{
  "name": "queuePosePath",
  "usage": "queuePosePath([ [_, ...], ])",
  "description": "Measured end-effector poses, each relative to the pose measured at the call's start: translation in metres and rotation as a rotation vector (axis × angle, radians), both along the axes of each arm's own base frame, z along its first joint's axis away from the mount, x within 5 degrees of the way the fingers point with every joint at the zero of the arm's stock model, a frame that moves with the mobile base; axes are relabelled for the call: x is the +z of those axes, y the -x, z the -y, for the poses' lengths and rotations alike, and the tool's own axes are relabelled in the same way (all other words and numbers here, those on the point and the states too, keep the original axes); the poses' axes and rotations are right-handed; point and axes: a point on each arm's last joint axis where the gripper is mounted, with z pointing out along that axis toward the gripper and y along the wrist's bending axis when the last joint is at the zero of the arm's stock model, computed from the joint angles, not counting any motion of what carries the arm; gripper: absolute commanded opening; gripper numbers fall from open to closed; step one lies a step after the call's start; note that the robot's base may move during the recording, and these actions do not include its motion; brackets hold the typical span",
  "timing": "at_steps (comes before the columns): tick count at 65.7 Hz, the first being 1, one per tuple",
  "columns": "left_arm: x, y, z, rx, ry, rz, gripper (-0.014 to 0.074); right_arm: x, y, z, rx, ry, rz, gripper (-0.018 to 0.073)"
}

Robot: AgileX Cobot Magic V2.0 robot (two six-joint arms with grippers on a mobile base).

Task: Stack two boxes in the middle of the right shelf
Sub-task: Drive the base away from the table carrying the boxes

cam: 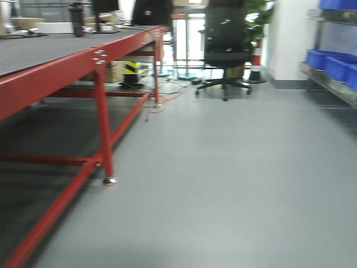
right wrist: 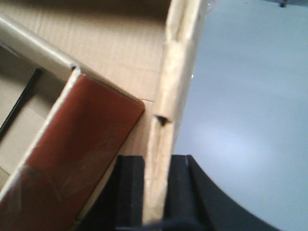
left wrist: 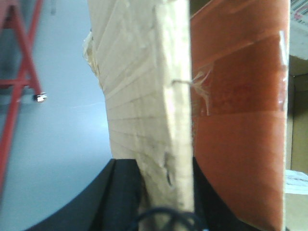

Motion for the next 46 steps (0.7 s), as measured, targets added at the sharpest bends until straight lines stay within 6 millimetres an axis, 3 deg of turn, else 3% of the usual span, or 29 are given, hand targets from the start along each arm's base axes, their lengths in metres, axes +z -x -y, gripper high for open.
queuePosePath([
  [46, 0.0, 0.0, 0.0, 0.0, 0.0, 0.0, -0.0111, 0.0005, 0.0007, 0.0002, 0.0, 0.0, 0.002, -0.0151],
])
